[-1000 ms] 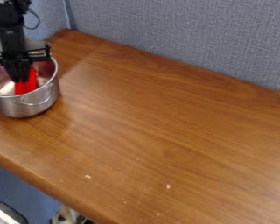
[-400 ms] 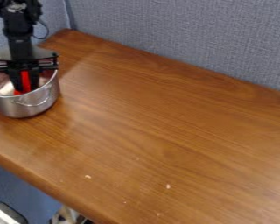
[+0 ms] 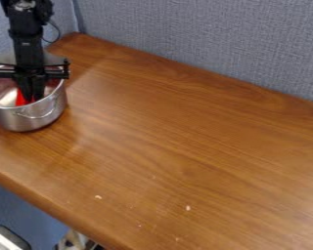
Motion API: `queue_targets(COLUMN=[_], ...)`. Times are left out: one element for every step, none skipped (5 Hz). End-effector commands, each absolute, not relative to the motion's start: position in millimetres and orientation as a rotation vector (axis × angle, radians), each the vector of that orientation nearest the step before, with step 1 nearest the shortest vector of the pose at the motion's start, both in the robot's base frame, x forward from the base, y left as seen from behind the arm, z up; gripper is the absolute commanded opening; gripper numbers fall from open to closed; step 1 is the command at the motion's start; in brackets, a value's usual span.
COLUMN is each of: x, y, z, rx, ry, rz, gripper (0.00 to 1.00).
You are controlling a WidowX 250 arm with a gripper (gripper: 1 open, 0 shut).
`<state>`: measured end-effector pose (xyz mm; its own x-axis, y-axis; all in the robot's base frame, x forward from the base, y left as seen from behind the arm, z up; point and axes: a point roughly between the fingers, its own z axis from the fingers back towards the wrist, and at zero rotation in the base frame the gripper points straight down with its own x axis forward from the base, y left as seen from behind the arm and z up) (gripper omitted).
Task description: Put the red object in the metal pot
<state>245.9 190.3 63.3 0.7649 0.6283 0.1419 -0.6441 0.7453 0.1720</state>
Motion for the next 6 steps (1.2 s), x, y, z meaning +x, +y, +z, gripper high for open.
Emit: queue_targets(x=[247.3,247.5,245.8,248.8,250.9,245.9], y=[194.6,189.9,184.9,182.5,174.6,173.6], z=[93.9,97.1,106.4,137.5,163.9,159.9], rx=[0.251,0.258,0.257,0.234,0.199,0.189], ry=[-0.155,-0.149,-0.147,-0.182,-0.211,-0.205], rz=[0.692,0.669,0.651,0.618,0.563,0.544], gripper=[1.00,1.00,1.00,1.00,1.00,1.00])
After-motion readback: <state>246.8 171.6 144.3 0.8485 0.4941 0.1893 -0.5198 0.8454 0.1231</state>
